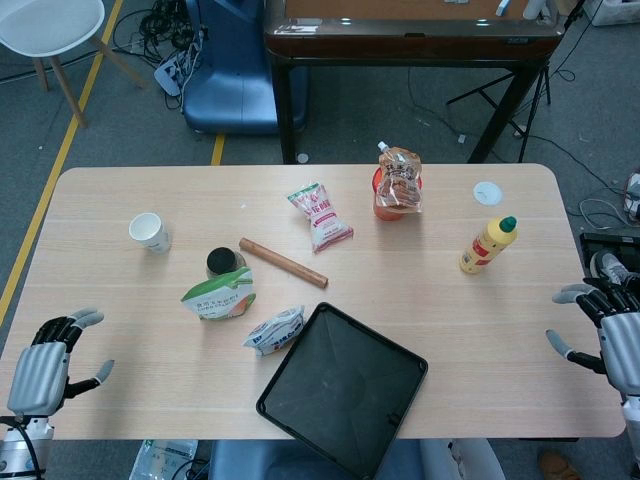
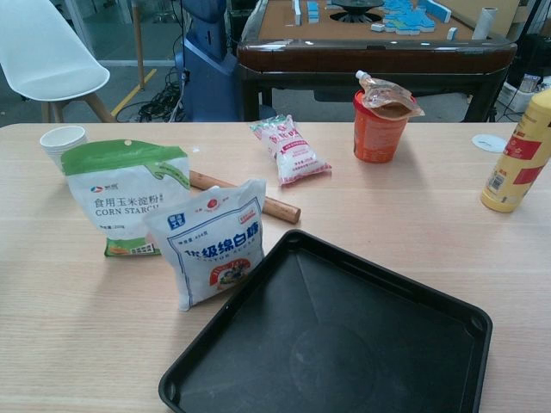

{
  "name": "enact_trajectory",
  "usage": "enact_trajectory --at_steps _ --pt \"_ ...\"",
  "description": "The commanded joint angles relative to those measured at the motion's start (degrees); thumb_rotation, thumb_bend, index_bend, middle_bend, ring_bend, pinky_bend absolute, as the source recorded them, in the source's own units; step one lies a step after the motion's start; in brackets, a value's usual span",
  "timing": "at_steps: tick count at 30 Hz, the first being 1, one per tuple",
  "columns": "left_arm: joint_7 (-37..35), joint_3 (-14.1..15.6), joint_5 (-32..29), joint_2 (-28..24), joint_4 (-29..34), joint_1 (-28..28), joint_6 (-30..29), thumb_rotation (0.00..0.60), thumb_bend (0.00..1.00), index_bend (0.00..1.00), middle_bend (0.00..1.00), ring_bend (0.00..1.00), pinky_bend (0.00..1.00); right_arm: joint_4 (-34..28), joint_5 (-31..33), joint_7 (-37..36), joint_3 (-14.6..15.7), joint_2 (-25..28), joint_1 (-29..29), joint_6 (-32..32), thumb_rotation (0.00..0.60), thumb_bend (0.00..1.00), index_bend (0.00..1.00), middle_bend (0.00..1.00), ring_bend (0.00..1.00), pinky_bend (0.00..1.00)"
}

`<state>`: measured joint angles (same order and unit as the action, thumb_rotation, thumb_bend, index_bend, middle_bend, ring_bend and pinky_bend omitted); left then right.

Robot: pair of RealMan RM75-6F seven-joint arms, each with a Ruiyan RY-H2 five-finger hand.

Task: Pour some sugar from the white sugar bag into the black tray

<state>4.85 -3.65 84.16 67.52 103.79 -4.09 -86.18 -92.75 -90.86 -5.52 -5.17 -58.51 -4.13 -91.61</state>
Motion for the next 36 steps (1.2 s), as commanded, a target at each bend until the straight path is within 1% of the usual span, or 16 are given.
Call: enact_trajectory --at_steps 1,7,14,19,23,27,36 --pt "-6.4 0.7 1.5 -0.8 -0.9 -1.3 2.8 0.6 0.22 0.26 0.22 0.2 0.12 -0.8 0.3 0.6 -0.4 0.5 -0.1 -0.1 0.6 0.23 0.4 0.37 0.22 0.24" --pt "-12.0 2.0 4.3 -0.5 -2.9 -3.4 6.0 0.6 0.22 0.26 0.22 0.2 0.12 -1.6 0.6 1.2 -0.6 1.0 0.0 -0.1 0.6 0.23 0.4 0.37 0.22 0.24" --pt "-19.0 3.4 7.3 2.2 -6.5 -6.6 10.3 0.6 0.22 0.26 0.22 0.2 0.12 -2.5 0.7 2.2 -0.6 1.1 0.0 0.1 0.6 0.23 0.4 0.37 0.22 0.24" --pt "-25.0 3.6 6.7 4.9 -8.5 -9.1 14.1 0.6 0.22 0.23 0.22 0.2 0.12 -2.9 0.9 2.8 -0.5 1.1 0.1 0.4 0.6 0.23 0.4 0.37 0.22 0.24" --pt "-28.3 3.7 6.2 6.8 -9.7 -10.9 16.9 0.6 0.22 0.21 0.22 0.2 0.12 -3.1 1.1 3.0 -0.4 1.2 0.3 0.2 0.6 0.23 0.4 0.37 0.22 0.24" --pt "-30.0 3.6 5.7 9.2 -11.5 -12.5 19.0 0.6 0.22 0.2 0.22 0.2 0.12 -3.1 1.5 3.0 -0.3 1.2 0.5 0.4 0.6 0.23 0.4 0.37 0.22 0.24" --pt "-32.7 2.6 4.3 14.5 -15.2 -15.2 21.3 0.6 0.22 0.18 0.22 0.2 0.13 -2.9 1.8 3.1 -0.2 0.9 0.6 0.8 0.6 0.23 0.4 0.37 0.22 0.24"
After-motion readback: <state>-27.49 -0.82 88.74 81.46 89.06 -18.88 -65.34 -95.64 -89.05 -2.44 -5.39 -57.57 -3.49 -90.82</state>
